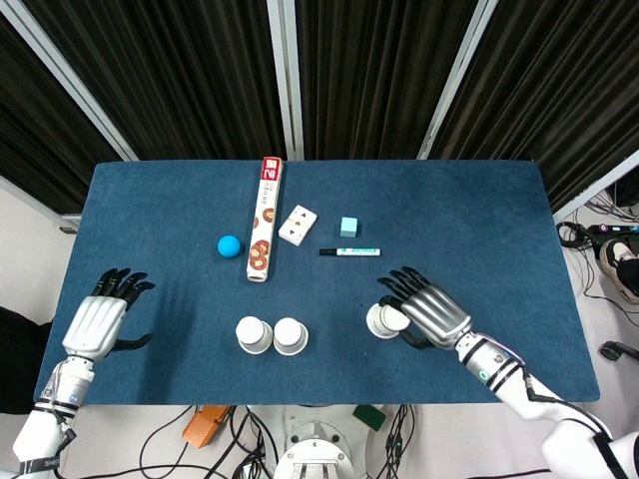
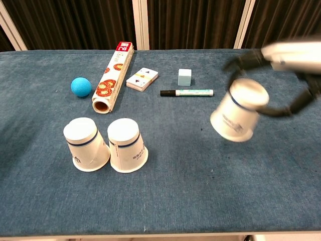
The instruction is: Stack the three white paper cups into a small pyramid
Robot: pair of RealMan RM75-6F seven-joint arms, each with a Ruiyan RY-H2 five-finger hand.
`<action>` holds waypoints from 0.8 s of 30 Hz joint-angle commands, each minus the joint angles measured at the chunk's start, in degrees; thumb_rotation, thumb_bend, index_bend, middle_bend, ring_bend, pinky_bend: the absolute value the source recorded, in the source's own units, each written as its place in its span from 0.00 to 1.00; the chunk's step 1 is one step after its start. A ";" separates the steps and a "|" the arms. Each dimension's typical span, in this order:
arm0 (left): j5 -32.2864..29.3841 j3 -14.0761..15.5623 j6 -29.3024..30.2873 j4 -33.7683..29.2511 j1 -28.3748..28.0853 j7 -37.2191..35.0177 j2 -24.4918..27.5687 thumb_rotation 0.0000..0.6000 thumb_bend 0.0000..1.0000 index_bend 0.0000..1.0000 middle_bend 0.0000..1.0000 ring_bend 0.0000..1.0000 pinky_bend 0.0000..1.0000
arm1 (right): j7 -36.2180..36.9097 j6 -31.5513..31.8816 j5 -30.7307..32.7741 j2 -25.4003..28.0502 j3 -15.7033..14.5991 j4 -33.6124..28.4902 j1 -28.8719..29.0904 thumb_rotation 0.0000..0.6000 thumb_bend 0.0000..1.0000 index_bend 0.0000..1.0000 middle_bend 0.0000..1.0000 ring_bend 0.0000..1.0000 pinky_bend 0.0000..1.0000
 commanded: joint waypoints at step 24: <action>-1.27 -0.53 -0.03 1.17 2.17 -1.50 -0.11 1.00 0.15 0.22 0.14 0.06 0.01 | -6.68 -15.62 23.44 -17.74 8.38 7.83 32.64 1.00 0.57 0.41 0.13 0.00 0.02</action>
